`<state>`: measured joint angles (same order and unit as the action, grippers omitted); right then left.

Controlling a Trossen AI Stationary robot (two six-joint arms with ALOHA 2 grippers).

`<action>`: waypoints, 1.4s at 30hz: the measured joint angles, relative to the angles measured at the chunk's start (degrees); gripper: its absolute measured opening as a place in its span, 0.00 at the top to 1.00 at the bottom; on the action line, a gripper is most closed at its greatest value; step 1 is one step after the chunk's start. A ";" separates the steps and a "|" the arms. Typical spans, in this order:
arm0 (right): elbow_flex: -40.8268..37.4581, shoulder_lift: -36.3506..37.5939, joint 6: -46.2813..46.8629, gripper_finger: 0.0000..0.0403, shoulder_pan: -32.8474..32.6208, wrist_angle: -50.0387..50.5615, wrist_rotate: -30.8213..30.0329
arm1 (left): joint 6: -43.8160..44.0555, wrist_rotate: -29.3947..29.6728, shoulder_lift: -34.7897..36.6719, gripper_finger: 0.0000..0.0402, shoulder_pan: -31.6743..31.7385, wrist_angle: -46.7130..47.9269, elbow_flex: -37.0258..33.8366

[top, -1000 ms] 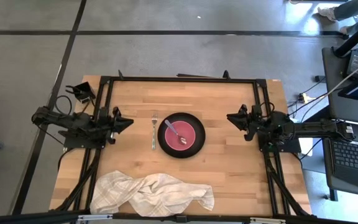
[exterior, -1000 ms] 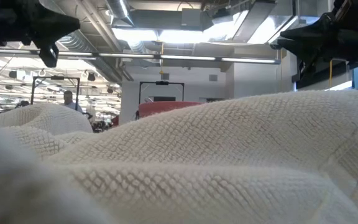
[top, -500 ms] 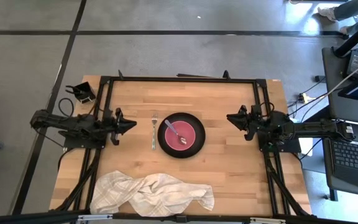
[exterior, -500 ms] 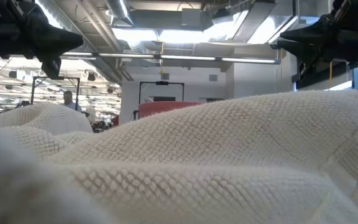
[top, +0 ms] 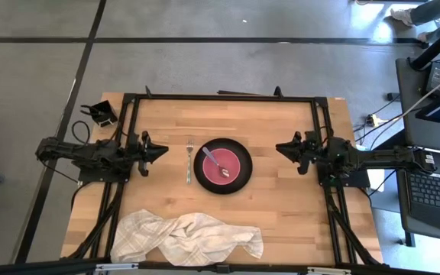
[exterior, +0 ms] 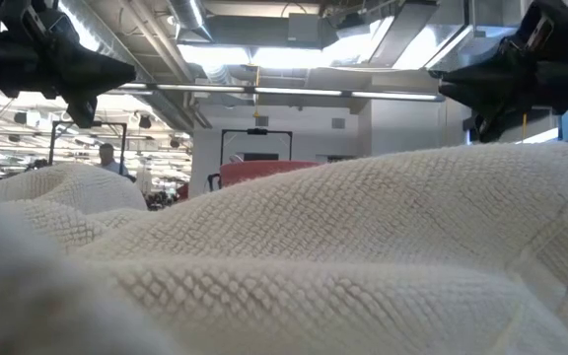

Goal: Set table place
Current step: Return to Home Position

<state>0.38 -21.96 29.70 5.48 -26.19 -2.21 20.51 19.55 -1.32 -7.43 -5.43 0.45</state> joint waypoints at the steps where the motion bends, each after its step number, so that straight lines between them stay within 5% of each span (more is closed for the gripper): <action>1: 0.02 0.00 -0.03 0.80 0.00 0.66 0.39 | 0.00 0.02 0.00 0.93 0.03 0.00 0.00; 22: 0.04 -0.04 3.12 0.80 0.00 24.69 2.80 | -0.11 0.46 -0.07 0.93 0.03 2.12 0.04; 42: 0.04 3.39 3.03 0.80 -0.98 25.07 3.80 | -0.11 0.48 -0.07 0.93 0.03 2.01 0.04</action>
<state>0.43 -18.56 32.73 4.50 -1.12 1.58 20.40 20.03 -1.39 -7.40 -3.42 0.49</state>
